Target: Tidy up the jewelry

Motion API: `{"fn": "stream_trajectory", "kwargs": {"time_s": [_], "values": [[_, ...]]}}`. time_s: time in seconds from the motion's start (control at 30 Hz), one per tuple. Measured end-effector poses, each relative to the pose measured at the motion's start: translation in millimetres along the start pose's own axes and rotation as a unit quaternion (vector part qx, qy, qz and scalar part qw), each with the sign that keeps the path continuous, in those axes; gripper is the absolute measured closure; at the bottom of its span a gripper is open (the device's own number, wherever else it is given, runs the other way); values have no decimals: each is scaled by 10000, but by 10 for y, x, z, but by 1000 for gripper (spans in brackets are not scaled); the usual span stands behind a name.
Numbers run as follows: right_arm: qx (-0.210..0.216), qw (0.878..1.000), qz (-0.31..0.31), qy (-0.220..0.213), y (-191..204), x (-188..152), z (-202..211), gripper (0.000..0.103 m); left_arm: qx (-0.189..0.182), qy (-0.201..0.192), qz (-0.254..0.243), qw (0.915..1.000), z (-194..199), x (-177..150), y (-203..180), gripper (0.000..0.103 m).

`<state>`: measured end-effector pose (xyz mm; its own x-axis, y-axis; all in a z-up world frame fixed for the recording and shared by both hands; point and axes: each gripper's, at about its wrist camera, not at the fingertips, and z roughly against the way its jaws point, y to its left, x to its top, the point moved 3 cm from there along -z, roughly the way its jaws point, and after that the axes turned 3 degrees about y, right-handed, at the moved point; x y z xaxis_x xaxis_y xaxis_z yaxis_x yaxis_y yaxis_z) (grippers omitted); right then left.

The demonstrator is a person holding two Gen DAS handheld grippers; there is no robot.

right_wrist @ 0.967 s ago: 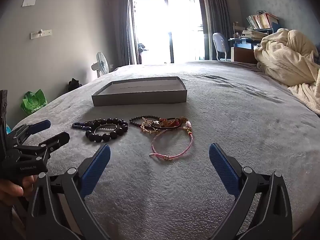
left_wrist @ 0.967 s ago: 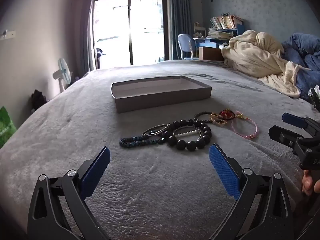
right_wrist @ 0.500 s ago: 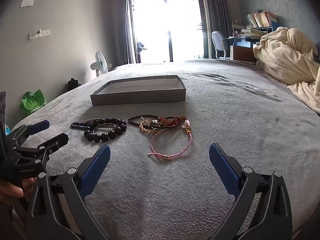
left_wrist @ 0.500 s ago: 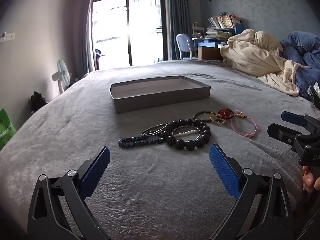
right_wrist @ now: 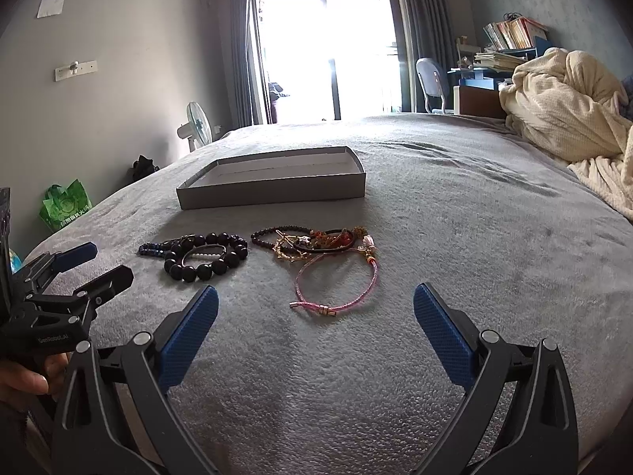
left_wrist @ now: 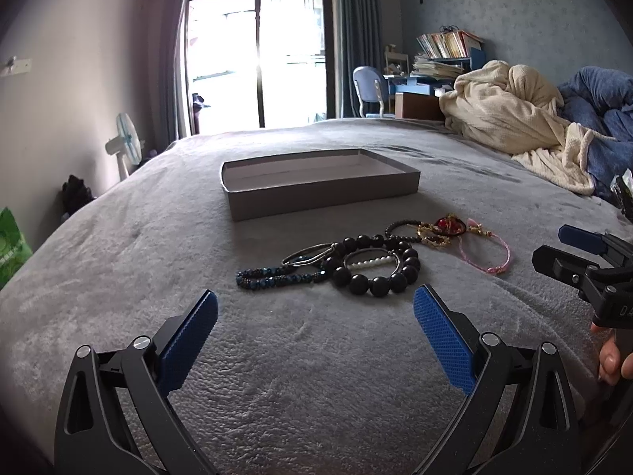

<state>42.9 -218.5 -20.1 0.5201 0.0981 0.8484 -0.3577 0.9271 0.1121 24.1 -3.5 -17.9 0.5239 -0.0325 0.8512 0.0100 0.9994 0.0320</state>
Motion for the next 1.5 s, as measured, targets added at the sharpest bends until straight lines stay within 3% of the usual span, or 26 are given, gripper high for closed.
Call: {"fn": "stream_trajectory", "kwargs": {"time_s": [1.03, 1.5], "values": [[1, 10000, 4, -18, 36, 30, 0, 5, 11, 112, 73, 9999, -32, -17, 69, 5], [92, 9999, 13, 57, 28, 26, 10, 5, -89, 367, 131, 9992, -78, 107, 70, 5]]}}
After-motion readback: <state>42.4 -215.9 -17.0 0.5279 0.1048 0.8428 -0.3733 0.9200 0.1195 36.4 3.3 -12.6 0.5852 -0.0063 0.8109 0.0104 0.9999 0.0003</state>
